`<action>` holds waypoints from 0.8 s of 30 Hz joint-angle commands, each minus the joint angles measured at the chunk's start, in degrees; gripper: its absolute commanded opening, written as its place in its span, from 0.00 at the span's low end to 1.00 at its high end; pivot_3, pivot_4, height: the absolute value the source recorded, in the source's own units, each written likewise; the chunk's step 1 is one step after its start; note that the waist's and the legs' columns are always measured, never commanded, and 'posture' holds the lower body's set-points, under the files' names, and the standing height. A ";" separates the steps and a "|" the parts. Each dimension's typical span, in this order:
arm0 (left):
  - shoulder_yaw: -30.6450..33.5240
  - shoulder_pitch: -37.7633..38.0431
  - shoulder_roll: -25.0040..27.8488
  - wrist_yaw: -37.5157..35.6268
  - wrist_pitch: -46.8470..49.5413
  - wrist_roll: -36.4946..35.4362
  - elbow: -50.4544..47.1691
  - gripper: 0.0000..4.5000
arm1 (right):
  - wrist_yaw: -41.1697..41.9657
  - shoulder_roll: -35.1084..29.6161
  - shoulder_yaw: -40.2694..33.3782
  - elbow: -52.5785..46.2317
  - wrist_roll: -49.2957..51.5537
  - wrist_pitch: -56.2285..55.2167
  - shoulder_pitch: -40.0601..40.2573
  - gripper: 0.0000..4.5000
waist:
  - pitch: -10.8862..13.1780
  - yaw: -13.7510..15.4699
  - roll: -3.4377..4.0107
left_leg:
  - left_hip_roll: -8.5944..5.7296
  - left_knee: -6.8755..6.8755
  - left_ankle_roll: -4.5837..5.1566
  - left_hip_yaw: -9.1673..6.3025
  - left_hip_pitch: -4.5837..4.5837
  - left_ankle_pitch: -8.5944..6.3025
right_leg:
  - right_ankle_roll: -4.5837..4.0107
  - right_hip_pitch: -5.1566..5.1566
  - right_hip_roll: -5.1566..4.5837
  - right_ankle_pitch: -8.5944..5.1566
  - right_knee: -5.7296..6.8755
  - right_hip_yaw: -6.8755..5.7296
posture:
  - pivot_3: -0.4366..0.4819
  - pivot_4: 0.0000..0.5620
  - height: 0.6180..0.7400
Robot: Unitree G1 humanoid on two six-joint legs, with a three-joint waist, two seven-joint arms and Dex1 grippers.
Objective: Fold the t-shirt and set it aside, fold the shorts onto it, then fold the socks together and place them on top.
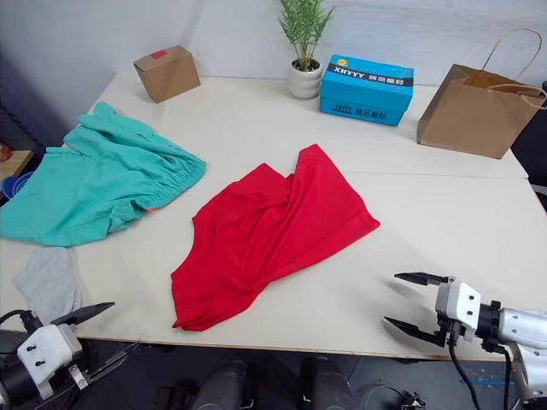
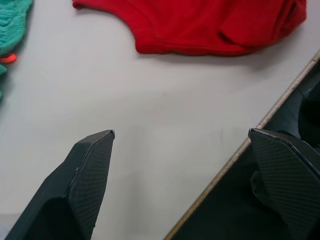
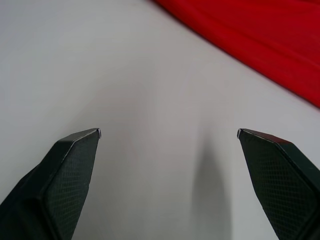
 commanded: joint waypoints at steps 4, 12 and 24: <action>0.95 -1.82 2.09 -1.95 4.88 -5.94 -0.55 1.00 | -0.84 0.12 -0.23 -2.76 0.85 2.26 -0.14 1.00 | -0.01 -0.01 0.01 | 0.00 0.04 0.02 0.00 0.00 -0.01 | 0.00 0.02 -0.01 0.00 0.01 0.01 | 0.48 0.27 1.00; 1.13 -4.72 14.97 0.30 41.65 -32.47 -18.44 1.00 | -0.71 -2.00 0.66 -13.88 7.34 15.95 -4.57 1.00 | 0.05 -0.16 0.30 | 0.06 0.08 0.00 -0.03 0.02 0.00 | -0.02 0.02 -0.01 -0.01 0.12 0.06 | 0.48 0.27 1.00; -23.33 -36.59 16.52 11.32 59.76 -32.01 -16.09 1.00 | 6.23 -1.77 15.90 1.31 -6.06 19.20 -33.52 1.00 | 0.08 -0.99 0.50 | 0.03 0.19 -0.44 0.05 0.04 0.26 | -0.06 -0.04 0.12 -0.03 0.40 0.13 | 0.48 0.27 1.00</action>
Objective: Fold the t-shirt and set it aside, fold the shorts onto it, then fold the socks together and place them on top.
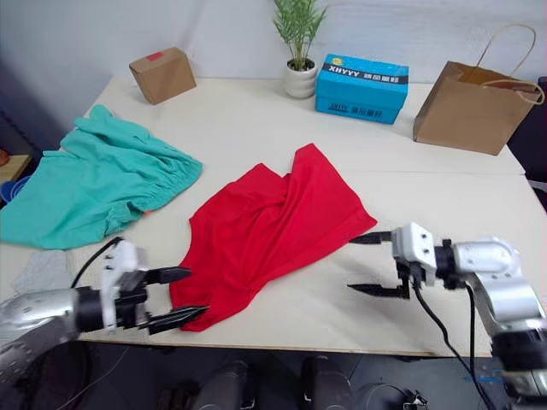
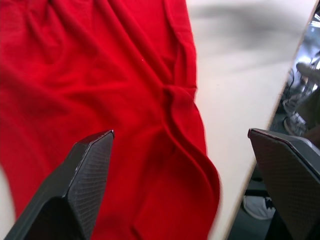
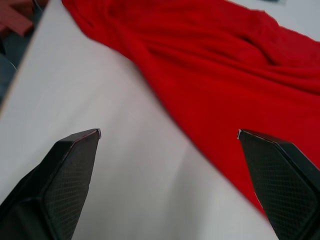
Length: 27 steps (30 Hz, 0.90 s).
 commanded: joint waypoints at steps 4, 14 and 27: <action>-9.04 -9.98 -3.08 1.16 5.05 1.85 2.71 1.00 | 3.14 1.30 4.92 14.17 -8.40 -5.06 -11.36 1.00 | 0.01 -0.51 -0.02 | -0.01 0.05 -0.05 0.03 -0.05 0.06 | 0.00 -0.03 0.00 -0.01 0.04 0.01 | 0.48 0.27 1.00; -14.68 -13.84 -5.19 -0.89 5.50 6.43 5.69 0.53 | 4.71 7.10 9.84 40.84 -18.11 -11.06 -32.95 1.00 | 0.08 -1.72 0.00 | -0.02 0.14 -0.16 0.11 0.03 0.21 | -0.03 -0.07 0.01 -0.03 0.29 0.12 | 0.48 0.27 1.00; -15.68 -15.56 -6.62 -2.78 5.15 9.12 5.36 0.01 | 1.74 12.92 16.41 64.00 -33.86 -10.53 -50.31 1.00 | 0.09 -2.05 0.02 | -0.02 0.15 -0.17 0.13 -0.05 0.24 | -0.06 -0.15 0.00 -0.05 0.34 0.16 | 0.48 0.27 1.00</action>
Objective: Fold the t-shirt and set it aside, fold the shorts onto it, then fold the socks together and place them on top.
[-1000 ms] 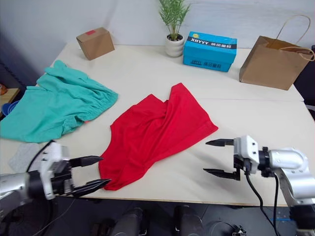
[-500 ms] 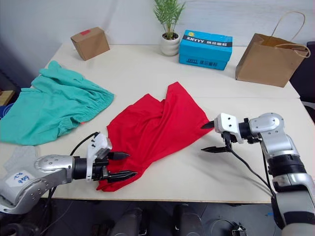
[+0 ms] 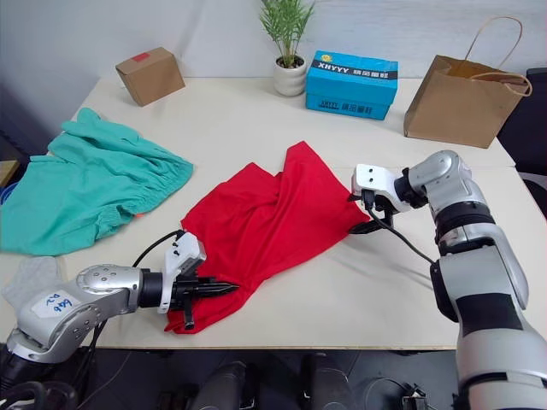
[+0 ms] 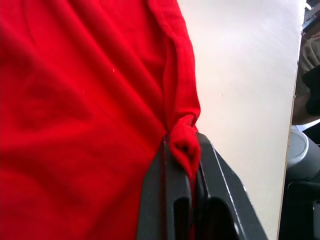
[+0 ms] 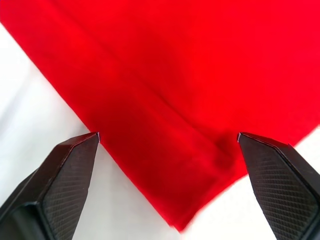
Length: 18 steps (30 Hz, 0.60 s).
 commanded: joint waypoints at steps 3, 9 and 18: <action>0.74 0.60 0.22 -1.83 -1.00 0.27 -2.19 0.01 | 1.63 0.59 1.41 2.87 -4.14 1.25 -3.19 1.00 | 0.00 -0.01 0.00 | 0.00 -0.01 -0.01 0.00 0.01 0.01 | 0.00 -0.01 0.00 0.00 0.03 0.01 | 0.48 0.27 1.00; 0.22 1.03 -1.03 -1.11 -1.90 1.99 -2.15 0.00 | -0.71 1.79 0.47 3.98 -5.01 0.93 -3.38 0.71 | 0.00 -0.08 0.01 | 0.00 0.02 -0.02 0.01 0.01 0.01 | 0.00 -0.01 0.00 0.00 0.07 0.03 | 0.48 0.27 1.00; 0.75 1.88 -0.65 -1.54 -2.41 3.45 -2.23 0.00 | 1.50 2.23 -2.10 4.10 -4.28 1.54 -4.87 0.05 | 0.02 -0.06 0.03 | 0.00 0.00 -0.03 0.01 0.02 0.02 | -0.01 -0.02 0.00 -0.01 0.09 0.04 | 0.48 0.27 1.00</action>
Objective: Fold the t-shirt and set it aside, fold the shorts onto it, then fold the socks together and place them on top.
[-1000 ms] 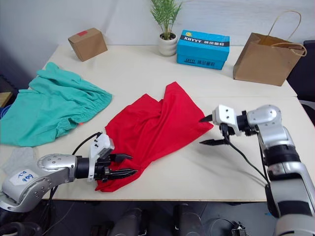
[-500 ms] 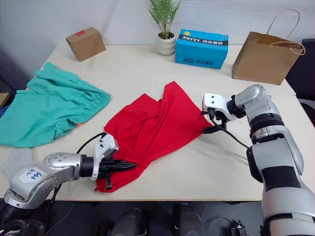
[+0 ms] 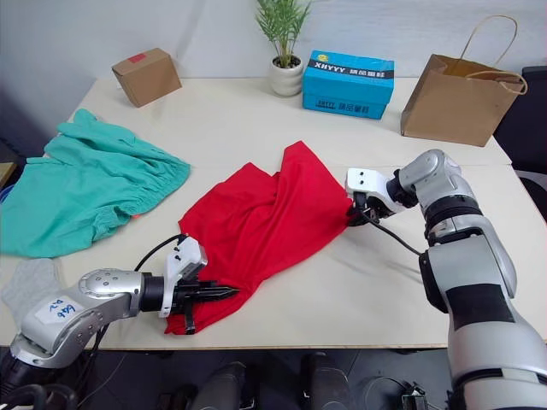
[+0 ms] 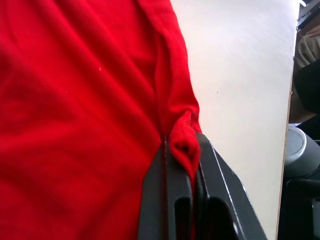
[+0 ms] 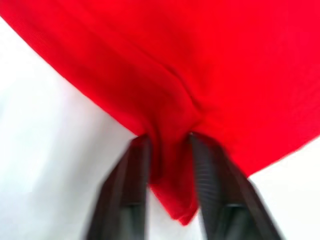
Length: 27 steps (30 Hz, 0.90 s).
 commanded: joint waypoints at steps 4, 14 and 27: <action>0.81 -0.32 0.48 -0.54 -1.35 1.49 -1.65 0.00 | 0.65 -1.14 -0.24 -0.03 -1.21 -0.64 -3.75 0.02 | 0.01 -0.03 0.02 | 0.00 -0.01 0.00 0.00 0.00 0.00 | 0.00 -0.01 0.00 0.00 0.01 0.00 | 0.48 0.27 1.00; 1.81 0.76 0.33 -0.07 -1.84 2.28 -2.23 0.00 | 9.62 -4.65 -0.73 -0.22 -0.82 2.47 -3.06 0.22 | 0.02 0.08 0.03 | 0.00 -0.02 0.00 0.00 -0.01 0.00 | -0.01 -0.02 -0.01 0.00 0.00 0.01 | 0.48 0.27 1.00; 1.54 -0.26 0.01 -0.63 -1.82 2.83 -1.45 0.00 | 2.95 -1.21 -2.65 0.28 1.56 7.83 -3.41 0.59 | 0.03 -0.14 0.06 | 0.02 -0.03 -0.04 0.04 0.03 0.02 | -0.04 -0.05 0.00 -0.02 0.07 0.02 | 0.48 0.27 1.00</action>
